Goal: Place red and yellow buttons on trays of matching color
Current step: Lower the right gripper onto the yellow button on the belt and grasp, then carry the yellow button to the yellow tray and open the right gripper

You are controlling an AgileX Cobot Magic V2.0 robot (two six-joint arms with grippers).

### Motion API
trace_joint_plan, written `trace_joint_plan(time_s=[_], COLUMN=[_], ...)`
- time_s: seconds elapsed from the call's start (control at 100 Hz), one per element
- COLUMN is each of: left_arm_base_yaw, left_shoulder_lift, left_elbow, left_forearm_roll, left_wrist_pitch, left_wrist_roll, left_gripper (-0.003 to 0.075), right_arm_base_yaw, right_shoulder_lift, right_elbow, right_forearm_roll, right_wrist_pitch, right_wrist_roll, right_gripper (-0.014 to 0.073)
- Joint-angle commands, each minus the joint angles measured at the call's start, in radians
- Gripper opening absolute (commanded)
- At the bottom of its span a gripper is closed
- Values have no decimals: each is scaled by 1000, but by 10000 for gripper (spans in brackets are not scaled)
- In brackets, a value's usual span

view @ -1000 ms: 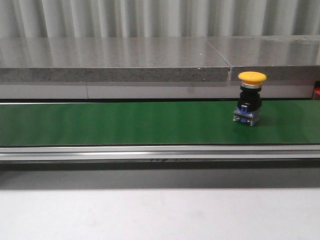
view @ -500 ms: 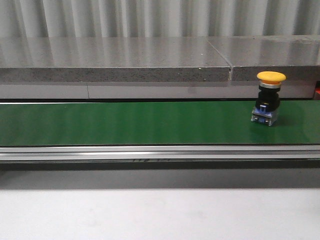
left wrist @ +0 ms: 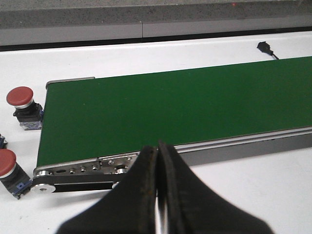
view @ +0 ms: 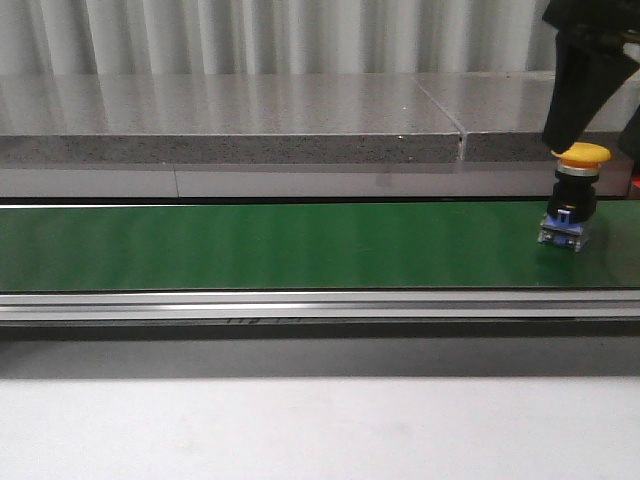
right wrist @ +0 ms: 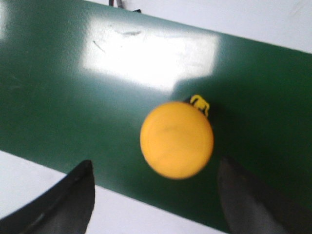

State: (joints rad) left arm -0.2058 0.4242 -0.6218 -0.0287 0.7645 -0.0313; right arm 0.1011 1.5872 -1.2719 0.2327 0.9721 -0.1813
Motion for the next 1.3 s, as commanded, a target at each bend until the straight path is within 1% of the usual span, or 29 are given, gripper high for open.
trace_joint_plan(time_s=[0.0,0.11,0.14,0.21,0.27,0.28,0.33,0.4,0.47,0.56,0.67,0.83,1.04,1.29], left_arm_base_yaw=[-1,-1,-1,-1,-1,-1,-1,-1,-1,-1,-1,-1,-1,-1], left_shoulder_lift=[9,9,9,9,9,9,9,9,9,9,9,9,9,9], left_elbow=[-25,-25,-25,-25,-25,-25,-25,-25,-25,-25,-25,-25,-25,-25], left_forearm_roll=[-12,-12,-12,-12,-12,-12,-12,-12,-12,-12,-12,-12,-12,-12], left_wrist_pitch=[-76,-76,-76,-76,-76,-76,-76,-76,-76,-76,-76,-76,-76,-76], left_wrist_roll=[-1,-1,-1,-1,-1,-1,-1,-1,-1,-1,-1,-1,-1,-1], left_gripper=[-20,-20,-20,-20,-20,-20,-20,-20,-20,-20,-20,-20,-20,-20], right_arm_base_yaw=[0,0,0,0,0,0,0,0,-1,-4,-18,-85,-235,-471], right_shoulder_lift=[19,71,80,90,93,93,93,92,86,66,22,-65,-200,-300], right_elbow=[-60,-81,-81,-82,-82,-82,-82,-82,-82,-82,-72,-13,100,214], right_forearm_roll=[-9,-44,-45,-45,-45,-45,-45,-46,-46,-46,-47,-47,-47,-59], right_wrist_pitch=[-42,-51,-51,-43,-37,-36,-36,-37,-37,-33,-25,-26,-56,-63], right_wrist_roll=[-30,-30,-30,-30,-30,-30,-30,-30,-29,-25,13,53,83,98], right_gripper=[531,514,494,418,312,312,234,169,139,132,129,129,129,129])
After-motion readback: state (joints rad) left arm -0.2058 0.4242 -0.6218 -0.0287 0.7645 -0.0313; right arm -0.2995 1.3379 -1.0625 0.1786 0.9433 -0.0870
